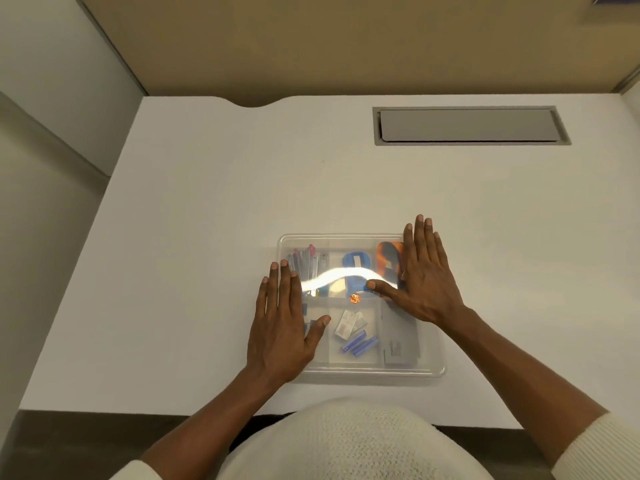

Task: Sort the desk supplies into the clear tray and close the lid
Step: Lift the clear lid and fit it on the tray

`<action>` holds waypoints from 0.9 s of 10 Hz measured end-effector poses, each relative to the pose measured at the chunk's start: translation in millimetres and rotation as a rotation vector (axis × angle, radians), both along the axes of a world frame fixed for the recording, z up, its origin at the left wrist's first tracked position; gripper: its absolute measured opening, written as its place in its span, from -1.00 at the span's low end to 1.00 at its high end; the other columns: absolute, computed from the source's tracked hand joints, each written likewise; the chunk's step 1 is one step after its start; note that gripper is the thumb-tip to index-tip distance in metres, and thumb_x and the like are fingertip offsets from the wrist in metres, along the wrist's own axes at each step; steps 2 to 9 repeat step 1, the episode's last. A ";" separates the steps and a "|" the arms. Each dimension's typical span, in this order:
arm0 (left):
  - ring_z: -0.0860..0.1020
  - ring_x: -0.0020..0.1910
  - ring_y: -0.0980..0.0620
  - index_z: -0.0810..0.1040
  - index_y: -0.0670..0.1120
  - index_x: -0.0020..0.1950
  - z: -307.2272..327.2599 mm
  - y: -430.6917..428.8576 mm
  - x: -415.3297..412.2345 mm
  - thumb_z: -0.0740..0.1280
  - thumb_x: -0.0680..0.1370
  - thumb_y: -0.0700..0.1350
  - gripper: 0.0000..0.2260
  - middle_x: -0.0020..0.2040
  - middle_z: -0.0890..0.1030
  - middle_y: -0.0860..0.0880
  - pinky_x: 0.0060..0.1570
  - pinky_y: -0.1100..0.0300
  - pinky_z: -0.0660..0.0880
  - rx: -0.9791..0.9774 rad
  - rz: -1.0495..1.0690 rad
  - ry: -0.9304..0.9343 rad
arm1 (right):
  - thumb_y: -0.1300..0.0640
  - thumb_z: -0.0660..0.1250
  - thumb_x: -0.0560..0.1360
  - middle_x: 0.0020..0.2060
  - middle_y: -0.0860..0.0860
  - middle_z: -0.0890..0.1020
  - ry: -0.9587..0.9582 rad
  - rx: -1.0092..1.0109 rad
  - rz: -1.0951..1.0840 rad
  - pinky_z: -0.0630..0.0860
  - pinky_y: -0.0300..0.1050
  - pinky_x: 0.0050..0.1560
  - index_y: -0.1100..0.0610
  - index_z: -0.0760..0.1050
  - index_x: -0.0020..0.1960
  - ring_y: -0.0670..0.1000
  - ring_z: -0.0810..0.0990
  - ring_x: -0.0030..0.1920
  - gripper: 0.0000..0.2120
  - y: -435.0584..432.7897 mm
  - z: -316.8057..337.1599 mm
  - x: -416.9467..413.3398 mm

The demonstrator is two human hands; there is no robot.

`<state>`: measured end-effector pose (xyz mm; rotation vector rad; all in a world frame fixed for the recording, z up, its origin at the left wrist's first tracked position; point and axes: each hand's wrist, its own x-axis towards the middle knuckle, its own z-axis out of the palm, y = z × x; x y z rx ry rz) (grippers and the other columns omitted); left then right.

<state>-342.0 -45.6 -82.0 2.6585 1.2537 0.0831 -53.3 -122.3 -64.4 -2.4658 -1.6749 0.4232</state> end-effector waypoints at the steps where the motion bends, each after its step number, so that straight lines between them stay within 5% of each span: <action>1: -0.17 0.69 -0.13 -0.05 -0.19 0.69 7.6 0.6 1.6 -0.04 0.63 0.40 -0.16 0.70 -0.14 -0.17 0.63 -0.18 -0.01 0.005 -0.002 0.101 | -0.73 -0.16 0.33 0.69 0.11 -0.29 0.084 0.038 0.000 -0.15 0.19 0.70 0.14 -0.26 0.71 0.10 -0.35 0.68 0.27 -0.6 7.8 -2.3; 9: -0.17 0.69 -0.13 -0.05 -0.19 0.69 7.6 0.6 1.6 -0.04 0.63 0.40 -0.16 0.70 -0.14 -0.17 0.63 -0.18 -0.01 0.005 -0.002 0.101 | -0.73 -0.16 0.33 0.69 0.11 -0.29 0.084 0.038 0.000 -0.15 0.19 0.70 0.14 -0.26 0.71 0.10 -0.35 0.68 0.27 -0.6 7.8 -2.3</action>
